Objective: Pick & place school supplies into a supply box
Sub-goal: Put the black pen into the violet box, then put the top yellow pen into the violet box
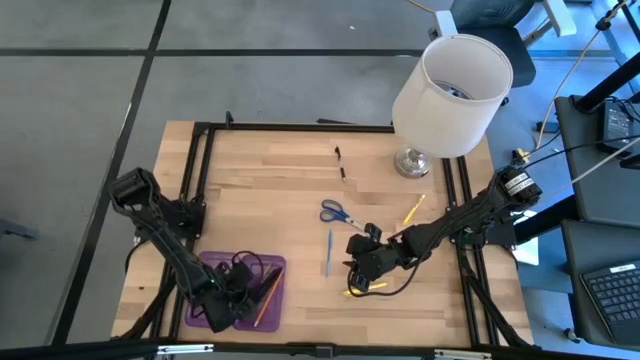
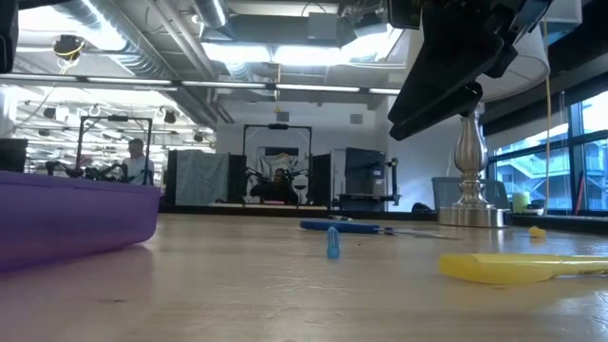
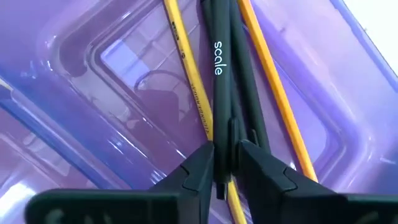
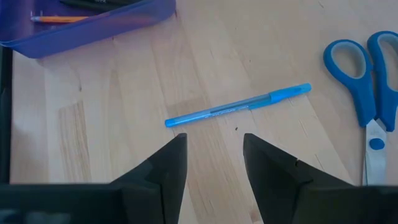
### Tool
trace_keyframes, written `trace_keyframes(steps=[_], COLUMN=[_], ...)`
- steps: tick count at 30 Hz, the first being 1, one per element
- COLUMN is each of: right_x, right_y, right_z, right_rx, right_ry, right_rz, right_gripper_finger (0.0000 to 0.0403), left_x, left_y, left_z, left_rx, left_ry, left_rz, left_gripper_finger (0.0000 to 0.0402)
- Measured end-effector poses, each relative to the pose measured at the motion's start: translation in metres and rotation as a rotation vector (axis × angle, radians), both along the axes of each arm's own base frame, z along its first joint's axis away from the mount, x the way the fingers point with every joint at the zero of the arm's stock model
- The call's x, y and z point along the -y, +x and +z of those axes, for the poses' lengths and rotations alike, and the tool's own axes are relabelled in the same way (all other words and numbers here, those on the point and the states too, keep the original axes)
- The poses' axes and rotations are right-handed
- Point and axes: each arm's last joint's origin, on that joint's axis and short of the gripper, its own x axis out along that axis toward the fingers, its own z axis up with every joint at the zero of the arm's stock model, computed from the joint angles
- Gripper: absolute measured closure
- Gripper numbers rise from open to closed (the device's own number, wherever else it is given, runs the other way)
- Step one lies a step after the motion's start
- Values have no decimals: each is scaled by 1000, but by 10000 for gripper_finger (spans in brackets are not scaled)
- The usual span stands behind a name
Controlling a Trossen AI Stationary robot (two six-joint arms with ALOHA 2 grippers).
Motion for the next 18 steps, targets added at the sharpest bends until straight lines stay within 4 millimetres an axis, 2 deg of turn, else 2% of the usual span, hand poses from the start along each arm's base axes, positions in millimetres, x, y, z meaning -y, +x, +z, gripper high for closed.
trace_keyframes(steps=[6,10,18], right_x=[0,0,6], right_y=[0,0,3], right_z=[0,0,0], right_rx=[0,0,0], right_ry=[0,0,0], right_rz=[0,0,-18], right_gripper_finger=[241,241,241], left_x=[-2,-7,-39], left_y=[-2,0,26], left_z=[12,33,78], left_rx=[24,126,384], left_ry=[-19,-9,159], left_rz=[-29,-91,-285], left_gripper_finger=[295,287,286])
